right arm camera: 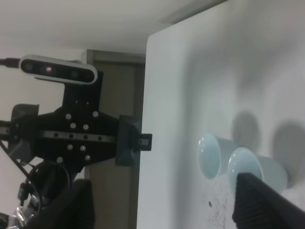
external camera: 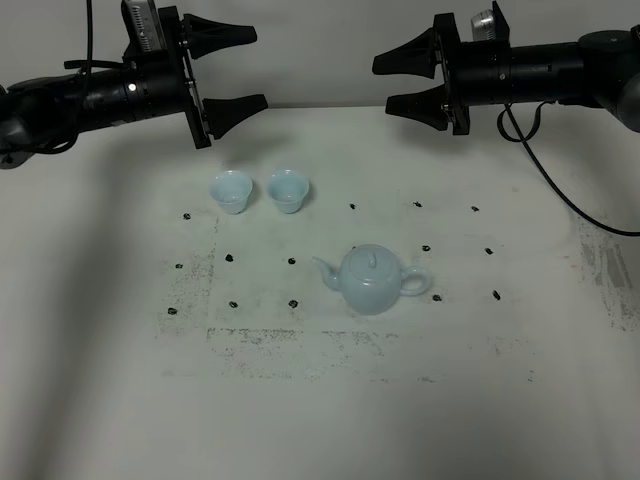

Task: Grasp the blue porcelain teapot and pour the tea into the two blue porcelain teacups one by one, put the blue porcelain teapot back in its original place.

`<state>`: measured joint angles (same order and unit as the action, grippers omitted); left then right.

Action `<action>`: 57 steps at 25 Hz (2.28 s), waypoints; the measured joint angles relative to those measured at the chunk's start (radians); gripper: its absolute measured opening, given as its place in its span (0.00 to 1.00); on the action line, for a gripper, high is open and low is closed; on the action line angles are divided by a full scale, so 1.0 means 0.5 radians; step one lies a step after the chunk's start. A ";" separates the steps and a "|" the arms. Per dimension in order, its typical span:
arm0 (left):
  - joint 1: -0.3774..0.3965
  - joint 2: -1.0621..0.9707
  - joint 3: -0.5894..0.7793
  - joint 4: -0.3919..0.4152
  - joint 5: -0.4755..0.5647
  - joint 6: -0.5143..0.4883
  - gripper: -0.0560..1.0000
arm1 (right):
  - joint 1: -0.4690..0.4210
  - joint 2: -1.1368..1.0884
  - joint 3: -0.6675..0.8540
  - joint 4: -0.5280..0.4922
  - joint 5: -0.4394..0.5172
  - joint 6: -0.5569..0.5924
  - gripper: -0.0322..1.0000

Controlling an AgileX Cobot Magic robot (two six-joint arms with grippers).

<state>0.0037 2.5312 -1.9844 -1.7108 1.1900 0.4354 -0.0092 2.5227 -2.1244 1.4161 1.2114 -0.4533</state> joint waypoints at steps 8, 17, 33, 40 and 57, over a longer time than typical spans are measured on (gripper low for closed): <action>0.016 0.000 0.000 0.000 0.000 -0.026 0.76 | 0.000 0.000 -0.002 -0.008 0.000 -0.005 0.61; 0.198 -0.537 0.000 0.352 0.002 -0.183 0.71 | -0.070 0.000 -0.240 -0.502 0.003 0.081 0.61; 0.733 -2.476 0.162 2.207 0.013 -0.569 0.63 | -0.113 -0.069 -0.446 -1.139 0.006 0.199 0.61; 0.238 -2.929 1.079 2.370 0.013 -0.437 0.63 | -0.115 -0.069 -0.446 -1.141 0.009 0.186 0.61; -0.165 -4.303 2.871 3.225 -0.244 -0.708 0.63 | -0.115 -0.069 -0.446 -1.147 0.009 0.206 0.61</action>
<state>-0.0786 0.3798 -0.5492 -0.0985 1.0680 0.0816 -0.0667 2.4881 -2.3471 0.8428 1.2159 -0.3502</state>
